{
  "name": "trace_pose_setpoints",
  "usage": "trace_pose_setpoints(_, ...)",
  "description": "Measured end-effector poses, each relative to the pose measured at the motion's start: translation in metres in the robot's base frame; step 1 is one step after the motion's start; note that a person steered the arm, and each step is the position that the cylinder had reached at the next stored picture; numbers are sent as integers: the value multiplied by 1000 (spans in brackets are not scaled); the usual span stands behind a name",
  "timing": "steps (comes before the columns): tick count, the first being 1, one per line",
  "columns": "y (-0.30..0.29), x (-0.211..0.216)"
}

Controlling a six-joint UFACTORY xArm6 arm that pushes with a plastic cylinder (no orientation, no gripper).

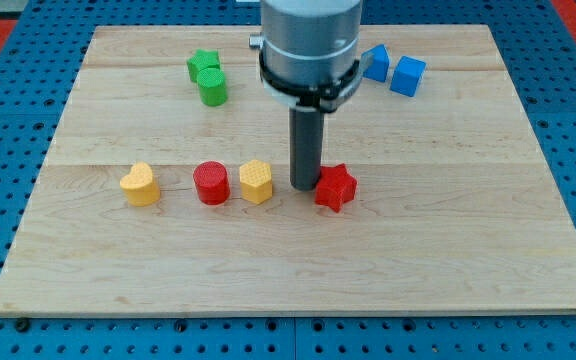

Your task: Push red star towards green circle

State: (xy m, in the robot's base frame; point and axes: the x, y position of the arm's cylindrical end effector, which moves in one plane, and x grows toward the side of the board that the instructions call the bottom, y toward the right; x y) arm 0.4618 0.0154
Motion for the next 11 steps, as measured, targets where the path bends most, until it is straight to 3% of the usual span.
trace_pose_setpoints(1, 22, -19)
trace_pose_setpoints(2, 90, 1)
trace_pose_setpoints(3, 36, 50)
trace_pose_setpoints(4, -23, 47)
trace_pose_setpoints(6, -1, -3)
trace_pose_setpoints(7, 36, 45)
trace_pose_setpoints(8, 74, 15)
trace_pose_setpoints(10, -72, -22)
trace_pose_setpoints(11, -76, -48)
